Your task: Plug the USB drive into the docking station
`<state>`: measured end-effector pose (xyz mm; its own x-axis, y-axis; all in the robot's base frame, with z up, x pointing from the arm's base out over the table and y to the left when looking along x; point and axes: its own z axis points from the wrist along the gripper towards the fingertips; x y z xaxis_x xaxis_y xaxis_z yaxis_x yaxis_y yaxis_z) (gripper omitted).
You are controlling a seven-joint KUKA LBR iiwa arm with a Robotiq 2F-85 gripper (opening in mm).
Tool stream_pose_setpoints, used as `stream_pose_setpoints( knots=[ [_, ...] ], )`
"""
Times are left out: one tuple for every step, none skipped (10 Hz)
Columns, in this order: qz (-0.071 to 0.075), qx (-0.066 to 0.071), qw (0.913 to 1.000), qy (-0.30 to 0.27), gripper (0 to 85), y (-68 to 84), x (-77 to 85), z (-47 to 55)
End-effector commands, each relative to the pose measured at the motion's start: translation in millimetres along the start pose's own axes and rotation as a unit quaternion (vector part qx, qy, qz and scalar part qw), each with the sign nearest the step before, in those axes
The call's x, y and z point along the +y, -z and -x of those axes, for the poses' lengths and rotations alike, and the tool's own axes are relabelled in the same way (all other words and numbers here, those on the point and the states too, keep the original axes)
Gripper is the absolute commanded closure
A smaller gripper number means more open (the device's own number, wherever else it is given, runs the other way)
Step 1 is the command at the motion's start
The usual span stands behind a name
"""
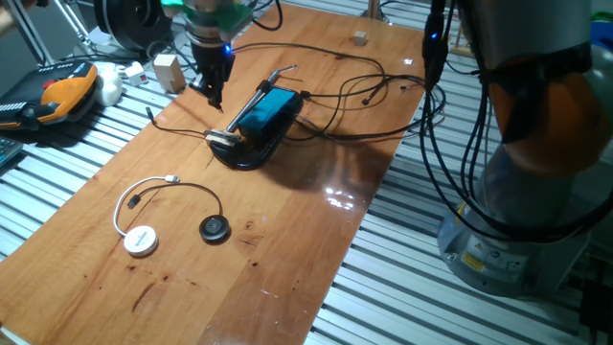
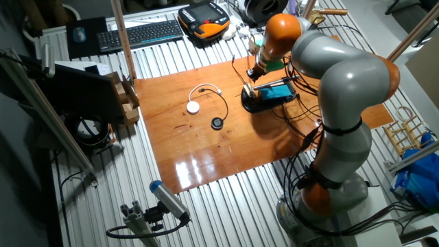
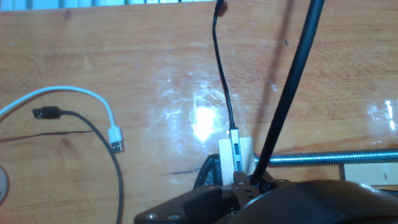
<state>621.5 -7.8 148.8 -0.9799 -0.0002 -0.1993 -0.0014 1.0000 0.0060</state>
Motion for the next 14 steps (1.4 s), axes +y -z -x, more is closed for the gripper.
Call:
stream_pose_setpoints(
  knots=[
    [-0.004, -0.003, 1.0000, 0.002, 85.0, -0.9, 2.4, -1.9],
    [-0.005, -0.006, 1.0000, 0.003, 85.0, -1.8, 3.3, -2.7],
    [-0.003, -0.013, 0.9999, 0.005, 85.0, -3.0, 2.8, -3.2],
    [0.001, -0.023, 0.9997, 0.005, 85.0, -3.2, 1.9, -3.1],
    [0.002, -0.029, 0.9996, 0.005, 85.0, -3.0, 1.1, -2.7],
    [0.007, -0.039, 0.9992, 0.002, 85.0, -4.0, 0.4, -2.6],
    [0.011, -0.054, 0.9985, -0.002, 85.0, -4.9, 0.0, -2.4],
    [0.011, -0.068, 0.9976, -0.003, 85.0, -5.4, -0.4, -2.1],
    [0.013, -0.076, 0.9970, -0.005, 85.0, -6.2, -0.6, -1.5],
    [0.013, -0.082, 0.9965, -0.006, 85.0, -7.8, -1.0, -0.5],
    [0.016, -0.090, 0.9958, -0.008, 85.0, -10.2, -1.1, 0.7],
    [0.018, -0.098, 0.9949, -0.010, 85.0, -11.7, -1.4, 1.7],
    [0.018, -0.103, 0.9945, -0.010, 85.0, -12.3, -1.6, 2.7],
    [0.015, -0.103, 0.9945, -0.009, 85.0, -12.8, -1.6, 3.3]
  ],
)
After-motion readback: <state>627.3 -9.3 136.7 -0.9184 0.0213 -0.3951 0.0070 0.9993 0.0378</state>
